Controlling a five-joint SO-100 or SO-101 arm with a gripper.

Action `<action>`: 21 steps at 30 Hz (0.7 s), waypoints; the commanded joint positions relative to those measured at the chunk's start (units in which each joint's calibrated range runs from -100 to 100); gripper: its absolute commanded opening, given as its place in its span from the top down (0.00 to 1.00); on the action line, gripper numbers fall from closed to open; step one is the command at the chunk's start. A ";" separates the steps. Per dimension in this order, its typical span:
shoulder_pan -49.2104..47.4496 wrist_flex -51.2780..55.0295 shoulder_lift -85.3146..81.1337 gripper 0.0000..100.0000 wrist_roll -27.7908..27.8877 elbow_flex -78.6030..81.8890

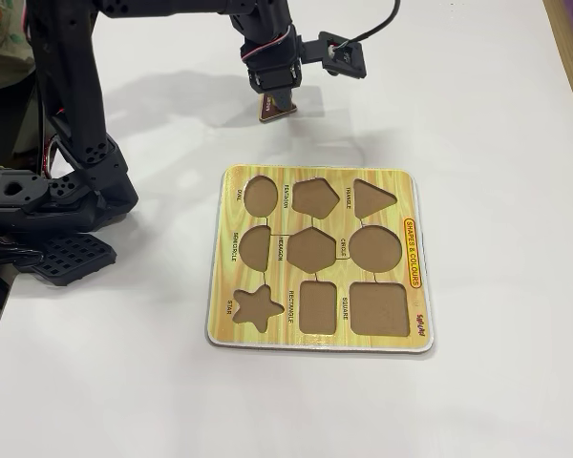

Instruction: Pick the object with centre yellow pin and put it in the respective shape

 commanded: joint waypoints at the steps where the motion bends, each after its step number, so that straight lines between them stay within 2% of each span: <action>1: -0.48 -0.64 -0.79 0.94 0.30 -0.63; 21: -2.92 -0.73 -1.55 0.93 -0.17 -1.80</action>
